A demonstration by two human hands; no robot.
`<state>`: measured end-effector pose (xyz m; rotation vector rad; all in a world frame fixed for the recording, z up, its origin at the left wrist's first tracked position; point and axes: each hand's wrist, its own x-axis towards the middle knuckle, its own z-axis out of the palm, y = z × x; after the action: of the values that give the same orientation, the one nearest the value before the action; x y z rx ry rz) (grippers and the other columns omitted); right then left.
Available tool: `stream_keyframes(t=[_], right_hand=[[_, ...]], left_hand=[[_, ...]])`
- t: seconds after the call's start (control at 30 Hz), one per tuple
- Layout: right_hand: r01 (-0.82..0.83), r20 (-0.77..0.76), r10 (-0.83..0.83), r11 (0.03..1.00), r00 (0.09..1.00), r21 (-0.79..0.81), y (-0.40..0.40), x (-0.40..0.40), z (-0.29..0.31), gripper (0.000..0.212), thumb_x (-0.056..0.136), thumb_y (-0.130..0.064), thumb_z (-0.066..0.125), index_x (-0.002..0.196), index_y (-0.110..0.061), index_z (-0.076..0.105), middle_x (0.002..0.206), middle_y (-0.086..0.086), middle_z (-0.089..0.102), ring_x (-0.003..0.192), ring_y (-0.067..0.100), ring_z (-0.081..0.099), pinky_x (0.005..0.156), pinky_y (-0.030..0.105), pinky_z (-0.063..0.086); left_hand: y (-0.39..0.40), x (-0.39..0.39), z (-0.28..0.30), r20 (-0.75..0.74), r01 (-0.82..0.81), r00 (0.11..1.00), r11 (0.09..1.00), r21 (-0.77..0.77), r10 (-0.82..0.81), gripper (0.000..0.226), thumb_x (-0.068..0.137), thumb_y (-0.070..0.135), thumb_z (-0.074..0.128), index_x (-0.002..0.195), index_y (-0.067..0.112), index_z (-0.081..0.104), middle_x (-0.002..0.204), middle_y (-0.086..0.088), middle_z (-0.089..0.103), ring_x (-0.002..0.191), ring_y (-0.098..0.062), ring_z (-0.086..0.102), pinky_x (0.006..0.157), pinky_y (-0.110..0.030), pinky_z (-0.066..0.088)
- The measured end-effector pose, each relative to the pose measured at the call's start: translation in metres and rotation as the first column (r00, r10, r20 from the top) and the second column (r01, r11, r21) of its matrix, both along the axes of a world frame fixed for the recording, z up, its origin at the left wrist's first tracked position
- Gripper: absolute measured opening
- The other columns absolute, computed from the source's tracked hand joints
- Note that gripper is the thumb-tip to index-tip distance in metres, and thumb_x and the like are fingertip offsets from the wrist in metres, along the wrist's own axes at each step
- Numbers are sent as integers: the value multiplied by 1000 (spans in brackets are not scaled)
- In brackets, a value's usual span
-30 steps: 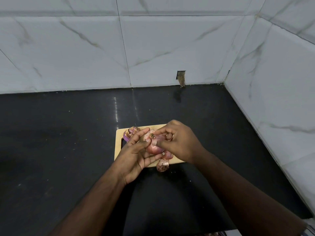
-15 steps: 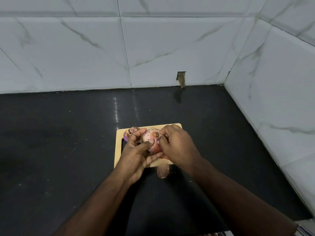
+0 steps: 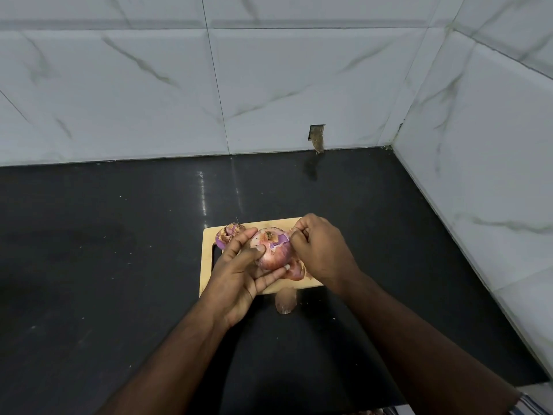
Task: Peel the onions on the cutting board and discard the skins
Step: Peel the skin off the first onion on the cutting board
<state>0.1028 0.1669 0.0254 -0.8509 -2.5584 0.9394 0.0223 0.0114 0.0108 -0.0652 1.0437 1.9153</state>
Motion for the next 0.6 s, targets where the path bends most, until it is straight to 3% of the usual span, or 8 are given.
stream_keyframes(t=[0.23, 0.47, 0.6], right_hand=[[54, 123, -57, 998, 991, 26, 20, 4, -12, 9, 98, -23, 50, 91, -20, 55, 93, -3, 58, 79, 10, 55, 63, 28, 43], [0, 110, 6, 998, 994, -60, 23, 7, -6, 7, 92, -20, 63, 95, -20, 69, 84, -8, 70, 74, 5, 65, 69, 28, 56], [-84, 144, 94, 994, 985, -73, 26, 10, -1, 24, 93, -21, 64, 116, -20, 71, 107, -7, 72, 90, 2, 64, 71, 16, 46]], left_hand=[[-5, -3, 6, 11, 32, 999, 999, 10, -32, 34, 103, 13, 50, 135, 20, 57, 127, -19, 70, 99, -35, 75, 73, -41, 65], [-8, -5, 1, 38, 64, 997, 998, 16, -65, 40, 99, 9, 49, 135, 20, 59, 128, -19, 69, 100, -37, 73, 78, -42, 64], [-7, -4, 1, -7, 83, 996, 996, -11, -83, 45, 93, 4, 55, 134, 22, 60, 129, -17, 69, 100, -33, 73, 79, -43, 64]])
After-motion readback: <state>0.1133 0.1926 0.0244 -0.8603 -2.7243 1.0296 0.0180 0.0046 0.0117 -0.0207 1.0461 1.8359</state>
